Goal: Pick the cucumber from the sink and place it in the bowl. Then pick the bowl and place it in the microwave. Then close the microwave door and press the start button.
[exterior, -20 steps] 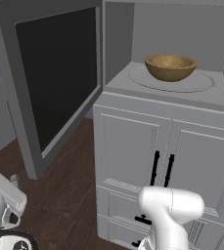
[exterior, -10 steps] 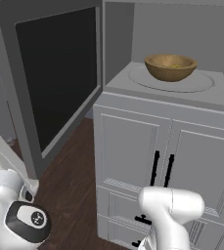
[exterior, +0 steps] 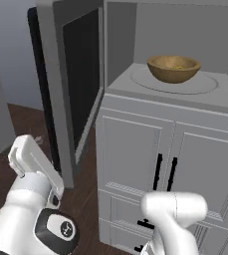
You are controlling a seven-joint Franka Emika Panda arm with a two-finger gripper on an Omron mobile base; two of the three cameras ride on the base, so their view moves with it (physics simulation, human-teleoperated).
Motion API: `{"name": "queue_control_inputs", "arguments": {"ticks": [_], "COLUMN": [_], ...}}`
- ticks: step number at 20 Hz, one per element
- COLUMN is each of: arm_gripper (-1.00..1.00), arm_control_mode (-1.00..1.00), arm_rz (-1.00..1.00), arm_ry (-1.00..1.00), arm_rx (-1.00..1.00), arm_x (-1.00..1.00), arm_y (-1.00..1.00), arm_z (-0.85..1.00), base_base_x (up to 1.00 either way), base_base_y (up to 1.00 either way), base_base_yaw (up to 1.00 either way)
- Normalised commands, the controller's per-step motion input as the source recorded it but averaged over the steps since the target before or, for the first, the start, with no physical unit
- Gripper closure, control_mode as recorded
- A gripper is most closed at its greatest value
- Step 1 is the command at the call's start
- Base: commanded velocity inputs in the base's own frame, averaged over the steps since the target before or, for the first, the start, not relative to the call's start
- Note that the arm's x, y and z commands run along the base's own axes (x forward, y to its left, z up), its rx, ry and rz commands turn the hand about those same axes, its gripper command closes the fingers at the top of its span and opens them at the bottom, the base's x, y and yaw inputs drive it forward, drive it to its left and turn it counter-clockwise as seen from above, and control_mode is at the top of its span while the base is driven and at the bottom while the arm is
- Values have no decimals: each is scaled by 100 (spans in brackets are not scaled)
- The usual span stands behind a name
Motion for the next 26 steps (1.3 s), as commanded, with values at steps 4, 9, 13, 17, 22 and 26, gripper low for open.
{"name": "queue_control_inputs", "arguments": {"ticks": [4, 9, 13, 17, 22, 26], "arm_gripper": [-100, -100, -100, -100, -100, -100], "arm_control_mode": [-100, -100, -100, -100, -100, -100], "arm_rz": [-4, -3, -4, -1, 0, 0], "arm_ry": [-11, -14, -9, 0, 0, -5], "arm_rx": [30, 35, 44, 42, 34, 30], "arm_x": [0, -8, -29, 11, 18, 3], "arm_y": [-99, -98, -100, -100, -100, -100], "arm_z": [25, 21, 43, 20, 8, 11], "base_base_x": [0, 0, 0, 0, 0, 0], "base_base_y": [0, 0, 0, 0, 0, 0], "base_base_yaw": [0, 0, 0, 0, 0, 0]}}
